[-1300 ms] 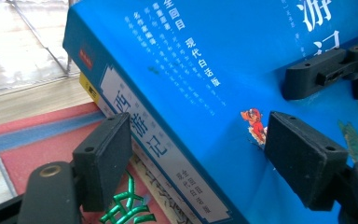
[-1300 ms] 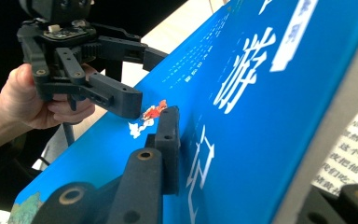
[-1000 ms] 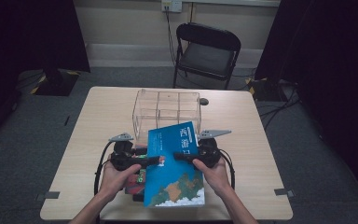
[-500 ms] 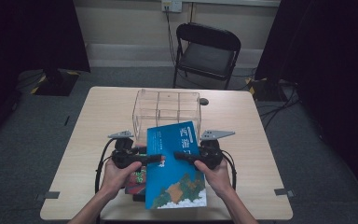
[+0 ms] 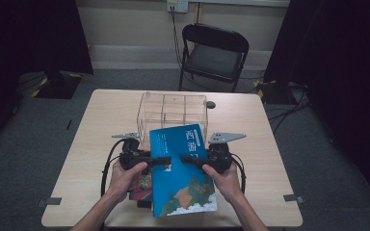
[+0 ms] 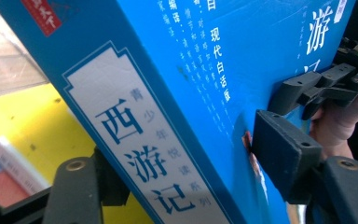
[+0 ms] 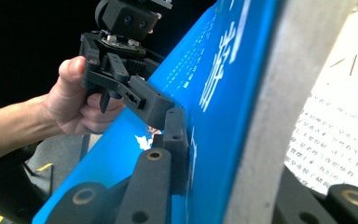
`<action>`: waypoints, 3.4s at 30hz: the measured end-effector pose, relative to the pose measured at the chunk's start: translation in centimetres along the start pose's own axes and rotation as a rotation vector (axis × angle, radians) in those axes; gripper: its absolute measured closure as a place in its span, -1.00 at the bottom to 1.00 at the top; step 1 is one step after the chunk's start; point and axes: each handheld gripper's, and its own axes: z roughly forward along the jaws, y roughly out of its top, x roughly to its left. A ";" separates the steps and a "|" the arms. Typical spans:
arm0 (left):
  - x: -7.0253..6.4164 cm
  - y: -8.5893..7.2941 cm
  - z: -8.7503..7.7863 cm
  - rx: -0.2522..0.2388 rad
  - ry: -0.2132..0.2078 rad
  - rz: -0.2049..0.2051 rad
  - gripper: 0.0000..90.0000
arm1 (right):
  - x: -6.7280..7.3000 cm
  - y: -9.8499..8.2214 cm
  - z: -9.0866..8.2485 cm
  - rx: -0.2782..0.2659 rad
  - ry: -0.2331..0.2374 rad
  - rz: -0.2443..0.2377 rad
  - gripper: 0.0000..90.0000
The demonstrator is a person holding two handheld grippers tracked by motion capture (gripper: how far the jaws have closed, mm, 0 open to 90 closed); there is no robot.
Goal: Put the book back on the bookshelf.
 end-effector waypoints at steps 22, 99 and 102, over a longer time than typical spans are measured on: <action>-5.1 4.9 -3.9 -0.205 0.191 0.260 0.26 | 1.0 5.4 0.1 -0.159 -0.049 -0.135 0.74; -10.5 2.9 0.0 -0.172 0.319 0.516 0.36 | -1.8 -0.3 -4.1 -0.130 -0.123 -0.094 0.25; -10.3 2.9 -0.4 -0.169 0.299 0.510 0.36 | -1.9 -0.5 -4.3 -0.123 -0.127 -0.094 0.24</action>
